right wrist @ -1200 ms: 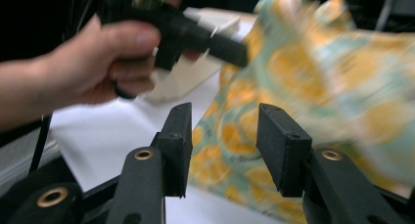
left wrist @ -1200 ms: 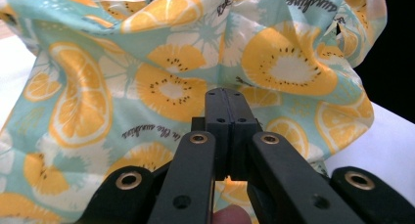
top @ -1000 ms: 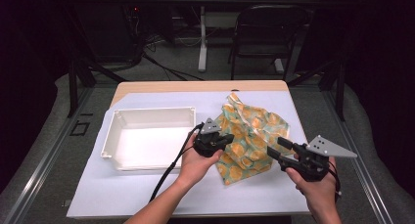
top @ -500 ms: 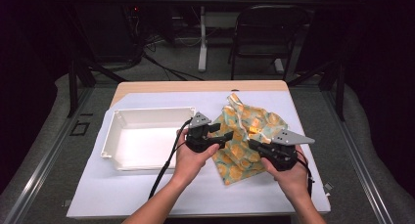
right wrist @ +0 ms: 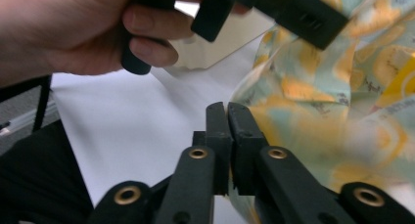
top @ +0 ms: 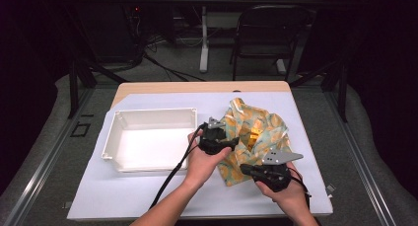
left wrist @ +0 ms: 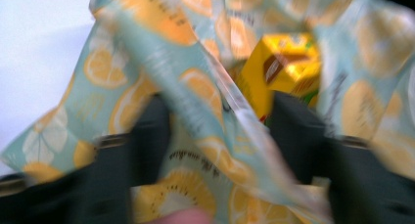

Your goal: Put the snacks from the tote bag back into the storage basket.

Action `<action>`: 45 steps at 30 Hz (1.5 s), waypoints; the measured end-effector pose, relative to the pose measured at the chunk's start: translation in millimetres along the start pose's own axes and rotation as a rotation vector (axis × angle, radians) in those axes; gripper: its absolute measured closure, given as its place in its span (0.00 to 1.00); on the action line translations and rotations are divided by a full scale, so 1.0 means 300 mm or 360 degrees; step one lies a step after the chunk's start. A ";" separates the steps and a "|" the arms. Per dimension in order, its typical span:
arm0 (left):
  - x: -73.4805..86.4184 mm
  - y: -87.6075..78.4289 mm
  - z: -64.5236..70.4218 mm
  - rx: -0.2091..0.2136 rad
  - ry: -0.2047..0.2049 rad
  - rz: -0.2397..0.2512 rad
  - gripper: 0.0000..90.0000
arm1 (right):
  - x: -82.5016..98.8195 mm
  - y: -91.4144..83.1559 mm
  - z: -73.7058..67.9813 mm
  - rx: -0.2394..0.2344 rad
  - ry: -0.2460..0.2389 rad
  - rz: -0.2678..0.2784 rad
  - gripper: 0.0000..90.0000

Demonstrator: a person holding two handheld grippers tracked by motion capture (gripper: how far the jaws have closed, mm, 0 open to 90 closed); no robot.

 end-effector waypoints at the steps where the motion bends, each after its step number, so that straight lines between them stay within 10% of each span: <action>1: 0.004 0.003 0.000 0.0025 0.0000 -0.0010 0.81 | 0.000 -0.016 0.004 -0.0006 0.0015 0.0028 0.89; 6: 0.034 0.011 0.018 0.0125 0.0022 -0.0039 0.98 | -0.022 -0.111 0.042 0.0070 0.0056 0.0180 0.70; 11: 0.069 0.013 0.039 0.0157 0.0024 -0.0041 0.98 | -0.066 -0.226 0.155 0.0509 0.0286 0.0471 0.40; 16: 0.093 0.024 0.047 0.0159 0.0043 -0.0045 0.98 | -0.055 -0.185 0.273 0.0667 0.0554 0.0416 0.27; 20: 0.105 0.023 0.048 0.0163 0.0037 -0.0019 0.98 | -0.027 -0.147 0.320 0.0663 0.0656 0.0434 0.62; 25: 0.119 0.026 0.056 0.0165 0.0035 0.0004 0.98 | -0.018 -0.163 0.305 0.0617 0.0567 0.0431 0.99; 35: 0.182 0.061 0.078 0.0151 0.0010 -0.0087 0.98 | 0.092 -0.207 0.364 0.0789 0.0591 0.0210 1.00; 45: 0.256 0.106 0.052 0.0083 -0.0017 -0.0138 0.98 | 0.253 -0.171 0.482 0.0753 0.0822 -0.0048 1.00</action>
Point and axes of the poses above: each handheld gripper's, and its own axes: y roughly forward along the jaws, x roughly out of its underside, z roughly to its right, the point moved 4 cm from there along y, roughly forward along the jaws, and after that the axes turned 9 degrees about -x, right-handed, at the moved point
